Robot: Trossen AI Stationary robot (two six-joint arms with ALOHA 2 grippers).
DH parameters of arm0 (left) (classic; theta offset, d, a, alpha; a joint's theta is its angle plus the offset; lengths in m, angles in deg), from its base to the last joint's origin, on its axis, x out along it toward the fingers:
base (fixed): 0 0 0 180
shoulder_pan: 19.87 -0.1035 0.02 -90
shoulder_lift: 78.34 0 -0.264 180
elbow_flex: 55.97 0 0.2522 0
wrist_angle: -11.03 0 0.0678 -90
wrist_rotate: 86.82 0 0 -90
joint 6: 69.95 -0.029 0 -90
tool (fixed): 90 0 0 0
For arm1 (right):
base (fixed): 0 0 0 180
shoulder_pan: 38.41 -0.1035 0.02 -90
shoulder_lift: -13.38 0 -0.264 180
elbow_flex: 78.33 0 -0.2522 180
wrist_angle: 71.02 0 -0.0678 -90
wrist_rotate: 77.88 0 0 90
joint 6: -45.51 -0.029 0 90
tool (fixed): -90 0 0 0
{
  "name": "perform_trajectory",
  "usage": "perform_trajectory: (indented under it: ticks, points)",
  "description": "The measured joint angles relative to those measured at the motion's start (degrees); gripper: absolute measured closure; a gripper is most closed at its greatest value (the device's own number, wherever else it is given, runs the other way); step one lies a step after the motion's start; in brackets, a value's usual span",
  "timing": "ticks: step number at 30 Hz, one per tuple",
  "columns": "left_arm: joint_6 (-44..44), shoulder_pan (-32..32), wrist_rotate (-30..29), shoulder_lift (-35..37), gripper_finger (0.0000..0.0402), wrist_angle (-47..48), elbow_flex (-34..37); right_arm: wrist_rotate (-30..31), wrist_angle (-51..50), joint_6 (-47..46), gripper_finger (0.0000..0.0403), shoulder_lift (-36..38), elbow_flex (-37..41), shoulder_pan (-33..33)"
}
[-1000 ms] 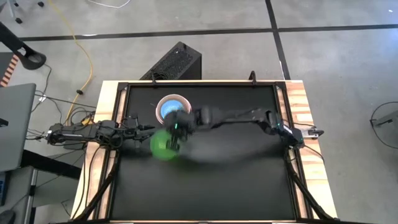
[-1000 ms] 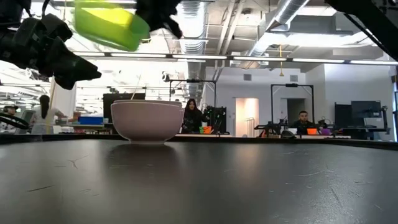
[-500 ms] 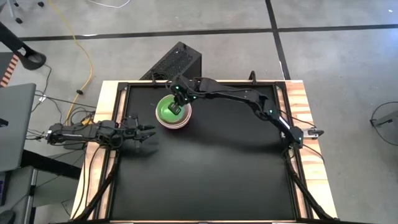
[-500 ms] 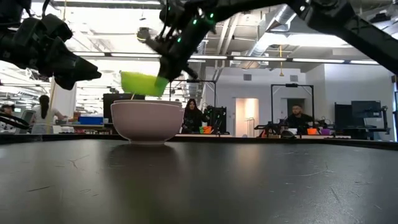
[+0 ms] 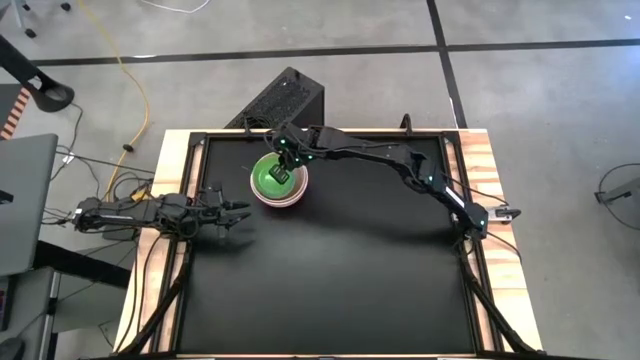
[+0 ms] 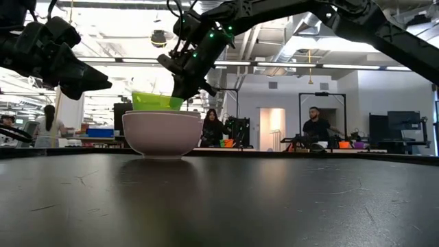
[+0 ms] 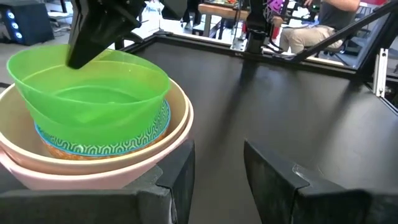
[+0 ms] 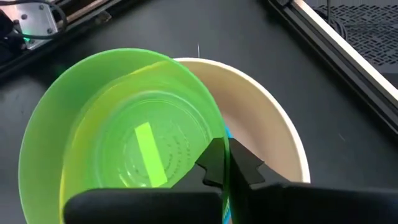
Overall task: Nest bowls inside each other
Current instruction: Stack the green bowl on the blue bowl
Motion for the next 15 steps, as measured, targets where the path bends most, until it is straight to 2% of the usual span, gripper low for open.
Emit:
perform_trajectory:
  ticks: [15]
  points:
    - [0.1, 0.0, 0.0, 0.0, 0.0274, -0.1, 0.0, 0.0, -1.2, 0.4, 0.0296, 0.0, 0.0, 0.1]
